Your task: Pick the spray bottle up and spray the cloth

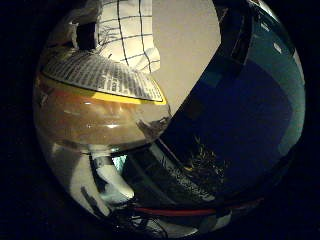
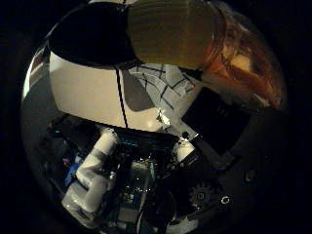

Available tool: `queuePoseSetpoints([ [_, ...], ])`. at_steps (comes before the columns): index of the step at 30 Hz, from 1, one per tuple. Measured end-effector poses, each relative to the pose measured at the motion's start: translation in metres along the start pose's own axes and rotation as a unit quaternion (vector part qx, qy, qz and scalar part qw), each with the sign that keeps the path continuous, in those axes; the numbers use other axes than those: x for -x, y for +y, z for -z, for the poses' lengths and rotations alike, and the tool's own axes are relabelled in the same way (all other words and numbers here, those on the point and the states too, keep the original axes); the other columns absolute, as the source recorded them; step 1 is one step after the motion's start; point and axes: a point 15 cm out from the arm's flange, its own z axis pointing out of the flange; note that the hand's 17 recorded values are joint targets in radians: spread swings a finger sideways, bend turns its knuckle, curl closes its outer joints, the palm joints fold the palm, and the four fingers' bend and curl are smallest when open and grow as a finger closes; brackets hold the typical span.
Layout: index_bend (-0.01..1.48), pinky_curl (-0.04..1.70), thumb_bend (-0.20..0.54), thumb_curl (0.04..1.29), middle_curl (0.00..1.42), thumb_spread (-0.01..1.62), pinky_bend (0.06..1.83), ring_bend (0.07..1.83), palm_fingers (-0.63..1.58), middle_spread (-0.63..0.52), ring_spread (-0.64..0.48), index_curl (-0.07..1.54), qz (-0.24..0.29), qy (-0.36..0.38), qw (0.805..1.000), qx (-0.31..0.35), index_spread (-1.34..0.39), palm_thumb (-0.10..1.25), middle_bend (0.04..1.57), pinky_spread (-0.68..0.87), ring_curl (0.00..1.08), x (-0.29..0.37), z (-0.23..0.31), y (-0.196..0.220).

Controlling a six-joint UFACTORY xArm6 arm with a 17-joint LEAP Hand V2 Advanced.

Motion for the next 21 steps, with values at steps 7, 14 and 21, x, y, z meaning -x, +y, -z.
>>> queuePoseSetpoints([
  [7, 1.2, 0.97, -0.016, 0.59, 0.58, 1.02, 1.08, 1.45, 1.23, -0.08, -0.16, 0.61, -0.003, -0.005, 1.0, -0.019, -0.16, 1.02, 1.33, -0.23, 0.56, -0.004, 0.019, 0.004],
  [14, 1.2, 0.97, -0.016, 0.59, 0.58, 1.02, 1.08, 1.45, 1.23, -0.08, -0.16, 0.61, 0.001, -0.015, 1.0, -0.022, -0.16, 1.02, 1.33, -0.23, 0.56, -0.003, 0.034, 0.012],
  [21, 1.2, 0.97, -0.016, 0.59, 0.58, 1.02, 1.08, 1.45, 1.23, -0.08, -0.16, 0.61, 0.015, -0.067, 0.996, -0.049, -0.16, 1.02, 1.33, -0.23, 0.56, 0.019, 0.057, 0.014],
])
